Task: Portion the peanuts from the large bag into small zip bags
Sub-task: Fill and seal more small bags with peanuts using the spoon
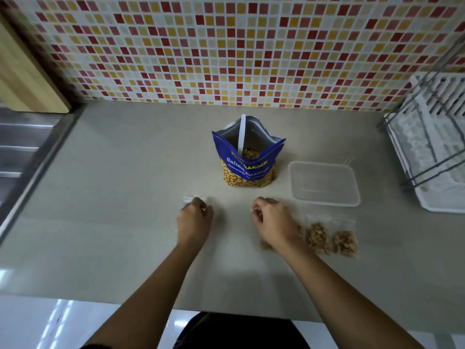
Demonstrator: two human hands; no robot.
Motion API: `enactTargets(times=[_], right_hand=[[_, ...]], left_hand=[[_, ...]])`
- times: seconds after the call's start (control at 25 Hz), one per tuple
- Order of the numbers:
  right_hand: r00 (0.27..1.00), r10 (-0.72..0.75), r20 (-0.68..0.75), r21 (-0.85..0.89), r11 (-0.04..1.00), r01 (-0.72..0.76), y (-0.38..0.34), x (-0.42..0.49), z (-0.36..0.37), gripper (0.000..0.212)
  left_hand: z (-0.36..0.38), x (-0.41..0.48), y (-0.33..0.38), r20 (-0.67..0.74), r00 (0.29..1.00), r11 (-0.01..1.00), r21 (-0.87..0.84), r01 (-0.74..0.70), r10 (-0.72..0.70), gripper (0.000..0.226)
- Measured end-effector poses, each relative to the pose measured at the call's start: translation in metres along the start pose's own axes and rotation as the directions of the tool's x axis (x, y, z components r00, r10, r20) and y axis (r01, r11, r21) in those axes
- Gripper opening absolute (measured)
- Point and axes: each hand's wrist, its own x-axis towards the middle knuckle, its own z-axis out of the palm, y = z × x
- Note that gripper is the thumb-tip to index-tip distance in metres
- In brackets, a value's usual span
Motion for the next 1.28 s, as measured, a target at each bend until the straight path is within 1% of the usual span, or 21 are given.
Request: enactTargets(times=[0.08, 0.16, 0.2, 0.28, 0.36, 0.44, 0.56, 0.68, 0.76, 0.8, 0.84, 0.88, 0.92, 0.96, 1.0, 1.04, 1.12, 1.16, 1.2, 1.24, 1.28], right_hand=[[0.998, -0.031, 0.056, 0.038, 0.999, 0.028, -0.023, 0.003, 0.020, 0.015], [0.996, -0.006, 0.085, 0.130, 0.991, -0.005, -0.040, 0.007, 0.039, 0.018], [0.995, 0.025, 0.097, 0.165, 0.985, -0.041, -0.048, 0.008, 0.047, 0.021], [0.991, 0.067, 0.119, 0.248, 0.964, -0.095, -0.060, 0.011, 0.063, 0.027], [0.986, 0.074, 0.150, 0.284, 0.952, -0.114, -0.069, 0.012, 0.077, 0.031], [0.986, 0.077, 0.148, 0.288, 0.950, -0.118, -0.074, 0.015, 0.085, 0.034], [0.987, 0.086, 0.139, 0.291, 0.949, -0.124, -0.074, 0.019, 0.087, 0.034], [0.985, 0.058, 0.163, 0.271, 0.957, -0.101, -0.073, 0.020, 0.088, 0.035], [0.985, 0.061, 0.161, 0.271, 0.957, -0.104, -0.072, 0.020, 0.087, 0.035], [0.985, 0.064, 0.163, 0.279, 0.954, -0.108, -0.071, 0.020, 0.086, 0.035], [0.982, 0.067, 0.174, 0.295, 0.948, -0.117, -0.070, 0.020, 0.084, 0.034], [0.979, 0.071, 0.189, 0.324, 0.937, -0.131, -0.071, 0.019, 0.082, 0.031], [0.975, 0.078, 0.207, 0.376, 0.914, -0.153, -0.070, 0.019, 0.081, 0.023], [0.967, 0.088, 0.239, 0.452, 0.871, -0.191, -0.069, 0.019, 0.079, 0.010], [0.956, 0.098, 0.278, 0.542, 0.805, -0.240, -0.067, 0.018, 0.076, 0.007], [0.941, 0.116, 0.318, 0.629, 0.717, -0.301, -0.066, 0.017, 0.074, 0.014], [0.918, 0.172, 0.358, 0.785, 0.478, -0.395, -0.065, 0.016, 0.067, 0.017], [0.914, 0.198, 0.353, 0.837, 0.369, -0.403, -0.064, 0.016, 0.064, 0.017], [0.913, 0.223, 0.340, 0.867, 0.302, -0.397, -0.064, 0.015, 0.059, 0.016], [0.916, 0.236, 0.324, 0.885, 0.266, -0.382, -0.064, 0.014, 0.055, 0.016], [0.924, 0.240, 0.297, 0.894, 0.270, -0.358, -0.064, 0.012, 0.049, 0.016]], left_hand=[[-0.012, 0.026, -0.016, -0.001, 0.996, 0.993, 0.079, -0.088, 0.088, 0.024], [-0.021, 0.051, -0.031, 0.060, 0.982, 0.968, 0.167, -0.189, 0.181, 0.036], [-0.024, 0.062, -0.037, 0.096, 0.967, 0.948, 0.195, -0.251, 0.236, 0.039], [-0.026, 0.077, -0.048, 0.213, 0.915, 0.889, 0.243, -0.388, 0.342, 0.038], [-0.024, 0.082, -0.057, 0.312, 0.878, 0.857, 0.261, -0.445, 0.362, 0.043], [-0.026, 0.080, -0.056, 0.324, 0.894, 0.885, 0.243, -0.396, 0.311, 0.035], [-0.027, 0.079, -0.051, 0.308, 0.926, 0.907, 0.287, -0.310, 0.219, 0.026], [-0.028, 0.075, -0.051, 0.326, 0.901, 0.888, 0.264, -0.377, 0.286, 0.021], [-0.035, 0.069, -0.048, 0.331, 0.899, 0.920, 0.165, -0.356, 0.289, 0.012], [-0.040, 0.066, -0.044, 0.352, 0.899, 0.943, 0.106, -0.316, 0.262, 0.010], [-0.045, 0.063, -0.040, 0.374, 0.898, 0.966, 0.026, -0.258, 0.230, 0.014], [-0.050, 0.059, -0.037, 0.396, 0.899, 0.982, -0.087, -0.165, 0.186, 0.018], [-0.054, 0.056, -0.034, 0.404, 0.903, 0.972, -0.230, -0.054, 0.145, 0.020], [-0.059, 0.052, -0.032, 0.398, 0.911, 0.935, -0.351, 0.044, 0.106, 0.020], [-0.064, 0.048, -0.030, 0.386, 0.919, 0.888, -0.447, 0.110, 0.080, 0.018], [-0.068, 0.043, -0.027, 0.387, 0.920, 0.844, -0.512, 0.158, 0.062, 0.018], [-0.071, 0.035, -0.025, 0.416, 0.908, 0.778, -0.587, 0.225, 0.051, 0.027], [-0.072, 0.031, -0.024, 0.425, 0.904, 0.758, -0.602, 0.250, 0.040, 0.033], [-0.071, 0.027, -0.024, 0.430, 0.903, 0.740, -0.614, 0.275, 0.021, 0.035], [-0.070, 0.024, -0.023, 0.431, 0.902, 0.723, -0.624, 0.296, 0.003, 0.032], [-0.068, 0.021, -0.022, 0.424, 0.905, 0.715, -0.632, 0.300, -0.005, 0.026]])
